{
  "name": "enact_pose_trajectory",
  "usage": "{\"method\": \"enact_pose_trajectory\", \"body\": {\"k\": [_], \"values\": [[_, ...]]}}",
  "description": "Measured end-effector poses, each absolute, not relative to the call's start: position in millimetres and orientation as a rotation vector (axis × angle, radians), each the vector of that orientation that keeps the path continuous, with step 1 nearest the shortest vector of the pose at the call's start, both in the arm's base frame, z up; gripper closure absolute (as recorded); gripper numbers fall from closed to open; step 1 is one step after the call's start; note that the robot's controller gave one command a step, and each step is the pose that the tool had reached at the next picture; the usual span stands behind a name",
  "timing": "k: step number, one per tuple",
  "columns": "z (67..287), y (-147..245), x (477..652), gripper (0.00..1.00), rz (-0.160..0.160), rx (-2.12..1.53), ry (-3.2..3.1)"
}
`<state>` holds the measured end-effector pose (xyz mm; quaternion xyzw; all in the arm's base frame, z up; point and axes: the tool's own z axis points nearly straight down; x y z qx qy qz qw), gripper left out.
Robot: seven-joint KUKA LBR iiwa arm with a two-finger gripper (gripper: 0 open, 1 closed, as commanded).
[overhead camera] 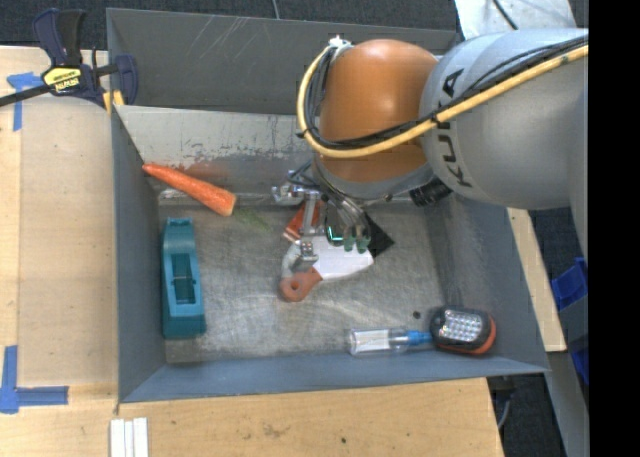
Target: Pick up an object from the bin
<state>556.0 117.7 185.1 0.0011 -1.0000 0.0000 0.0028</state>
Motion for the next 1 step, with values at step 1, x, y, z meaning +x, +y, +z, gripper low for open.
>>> {"method": "enact_pose_trajectory", "body": {"k": [1], "values": [[189.6, 117.3, 557.9, 0.0, -0.002, 0.0, -3.144]]}}
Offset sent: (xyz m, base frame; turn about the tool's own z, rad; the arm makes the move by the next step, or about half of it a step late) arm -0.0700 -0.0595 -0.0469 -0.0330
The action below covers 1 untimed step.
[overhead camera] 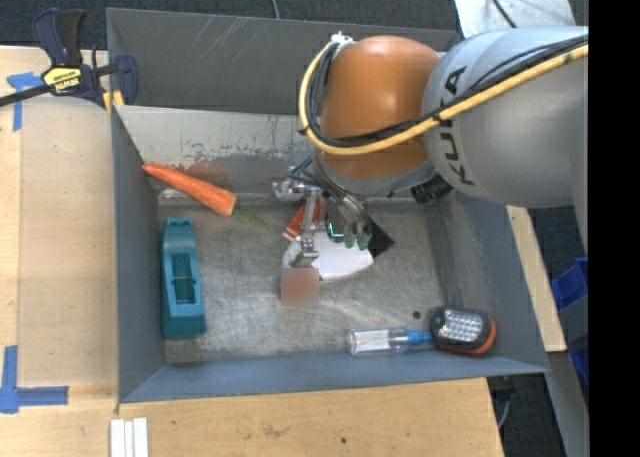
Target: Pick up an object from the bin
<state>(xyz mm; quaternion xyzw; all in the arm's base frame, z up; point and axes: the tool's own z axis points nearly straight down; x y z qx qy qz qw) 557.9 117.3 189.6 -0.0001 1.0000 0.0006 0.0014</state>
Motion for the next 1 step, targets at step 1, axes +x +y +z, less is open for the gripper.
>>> {"method": "enact_pose_trajectory", "body": {"k": [1], "values": [[155.6, 78.3, 509.7, 0.0, 0.002, -0.044, 3.135]]}}
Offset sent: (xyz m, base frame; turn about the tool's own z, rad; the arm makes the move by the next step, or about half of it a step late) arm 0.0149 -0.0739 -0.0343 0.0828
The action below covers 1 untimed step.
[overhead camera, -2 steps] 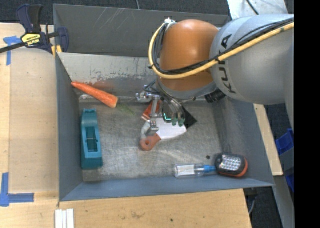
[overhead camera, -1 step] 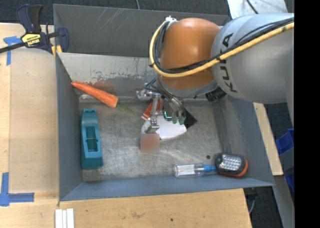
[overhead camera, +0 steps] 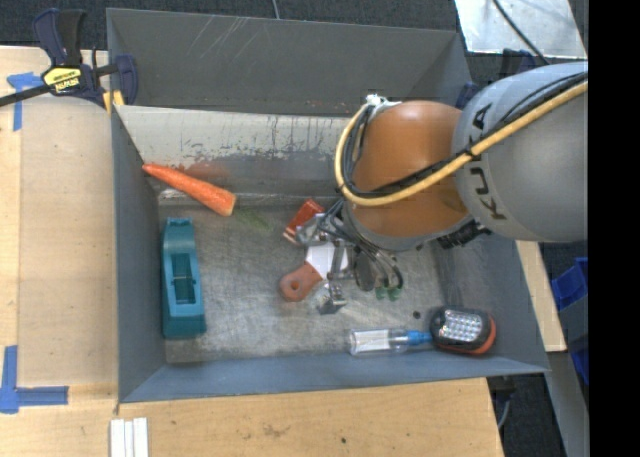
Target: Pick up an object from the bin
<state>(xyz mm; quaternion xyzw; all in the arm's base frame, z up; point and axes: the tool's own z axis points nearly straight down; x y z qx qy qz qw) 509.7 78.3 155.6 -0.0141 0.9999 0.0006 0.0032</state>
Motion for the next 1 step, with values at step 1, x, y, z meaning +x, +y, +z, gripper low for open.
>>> {"method": "enact_pose_trajectory", "body": {"k": [1], "values": [[150.3, 59.0, 508.1, 0.0, -0.001, 0.017, 3.149]]}}
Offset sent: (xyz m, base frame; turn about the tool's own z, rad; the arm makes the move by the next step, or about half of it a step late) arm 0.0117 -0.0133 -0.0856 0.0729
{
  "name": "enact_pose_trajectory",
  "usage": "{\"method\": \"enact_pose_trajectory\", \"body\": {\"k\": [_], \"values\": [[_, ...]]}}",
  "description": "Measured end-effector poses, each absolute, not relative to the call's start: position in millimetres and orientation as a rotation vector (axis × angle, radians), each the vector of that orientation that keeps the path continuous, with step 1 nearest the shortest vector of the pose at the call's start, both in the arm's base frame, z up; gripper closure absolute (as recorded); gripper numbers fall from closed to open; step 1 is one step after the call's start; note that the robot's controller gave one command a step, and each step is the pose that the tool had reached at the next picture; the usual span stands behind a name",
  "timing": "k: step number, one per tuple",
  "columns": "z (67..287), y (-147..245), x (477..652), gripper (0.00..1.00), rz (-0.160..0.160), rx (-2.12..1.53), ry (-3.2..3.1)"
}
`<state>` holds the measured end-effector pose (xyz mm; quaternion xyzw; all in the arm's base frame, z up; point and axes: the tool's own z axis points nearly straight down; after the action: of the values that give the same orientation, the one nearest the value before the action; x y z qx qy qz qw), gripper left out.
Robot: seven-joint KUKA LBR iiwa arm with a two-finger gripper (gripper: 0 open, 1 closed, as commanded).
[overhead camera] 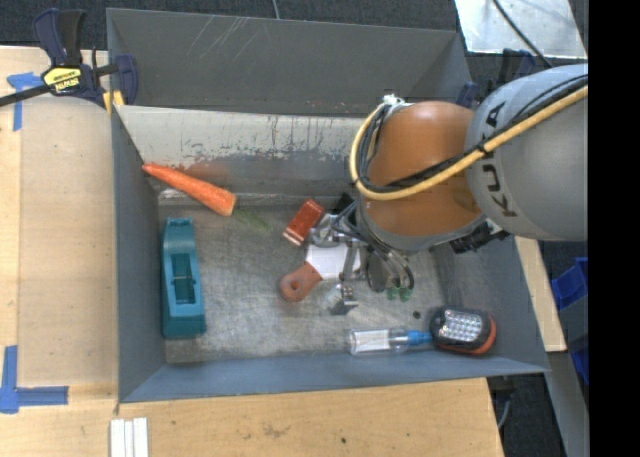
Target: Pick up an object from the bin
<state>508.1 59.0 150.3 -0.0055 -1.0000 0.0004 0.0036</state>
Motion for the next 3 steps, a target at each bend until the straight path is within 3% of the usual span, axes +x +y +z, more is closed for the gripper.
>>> {"method": "enact_pose_trajectory", "body": {"k": [1, 2, 3], "values": [[150.7, 57.6, 521.3, 0.0, -0.001, -0.038, -3.145], [101.4, 61.7, 520.1, 0.0, 0.001, -0.013, -3.14], [76.8, 76.6, 523.4, 1.0, 0.002, 0.06, -3.137]]}}
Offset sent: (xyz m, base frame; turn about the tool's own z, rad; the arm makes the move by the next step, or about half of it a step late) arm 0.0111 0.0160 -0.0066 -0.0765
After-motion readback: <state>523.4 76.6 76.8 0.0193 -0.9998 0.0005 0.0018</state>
